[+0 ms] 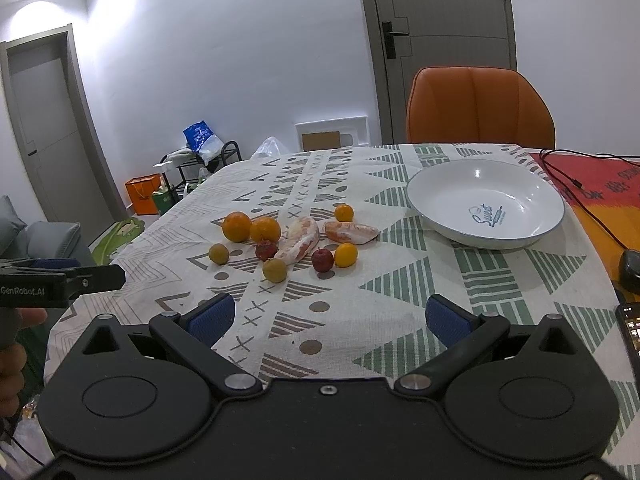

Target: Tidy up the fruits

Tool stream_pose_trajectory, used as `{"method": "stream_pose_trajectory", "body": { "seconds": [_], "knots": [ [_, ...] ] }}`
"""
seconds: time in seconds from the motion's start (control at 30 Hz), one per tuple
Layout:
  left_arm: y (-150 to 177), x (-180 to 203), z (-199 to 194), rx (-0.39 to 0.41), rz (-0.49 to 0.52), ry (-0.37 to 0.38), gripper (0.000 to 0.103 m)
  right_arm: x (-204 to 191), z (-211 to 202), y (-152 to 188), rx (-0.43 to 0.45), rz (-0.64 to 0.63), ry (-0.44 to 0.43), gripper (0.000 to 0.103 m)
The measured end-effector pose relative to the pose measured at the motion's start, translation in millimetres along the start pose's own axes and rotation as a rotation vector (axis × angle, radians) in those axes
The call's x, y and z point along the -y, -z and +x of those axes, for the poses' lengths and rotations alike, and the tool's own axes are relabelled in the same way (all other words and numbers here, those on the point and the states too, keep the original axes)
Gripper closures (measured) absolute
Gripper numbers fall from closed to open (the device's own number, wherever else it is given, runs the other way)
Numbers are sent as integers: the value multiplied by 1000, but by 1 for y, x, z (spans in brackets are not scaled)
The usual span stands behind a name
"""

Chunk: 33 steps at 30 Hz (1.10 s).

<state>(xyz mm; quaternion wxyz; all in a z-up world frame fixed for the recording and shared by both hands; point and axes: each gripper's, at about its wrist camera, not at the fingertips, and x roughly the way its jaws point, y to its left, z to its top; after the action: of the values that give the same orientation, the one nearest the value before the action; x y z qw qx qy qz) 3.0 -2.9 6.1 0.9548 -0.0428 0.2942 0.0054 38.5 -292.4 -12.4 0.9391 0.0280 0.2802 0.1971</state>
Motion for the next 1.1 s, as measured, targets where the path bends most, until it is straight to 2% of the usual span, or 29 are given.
{"method": "stream_pose_trajectory", "body": {
  "seconds": [0.47,1.1],
  "knots": [
    [-3,2,11,-4,7,4,0,3,6,-4,-4,-1,3,0],
    [-10,-4,55,2,-41,16,2,7,51,-10,-35,-19,-43,0]
  ]
}}
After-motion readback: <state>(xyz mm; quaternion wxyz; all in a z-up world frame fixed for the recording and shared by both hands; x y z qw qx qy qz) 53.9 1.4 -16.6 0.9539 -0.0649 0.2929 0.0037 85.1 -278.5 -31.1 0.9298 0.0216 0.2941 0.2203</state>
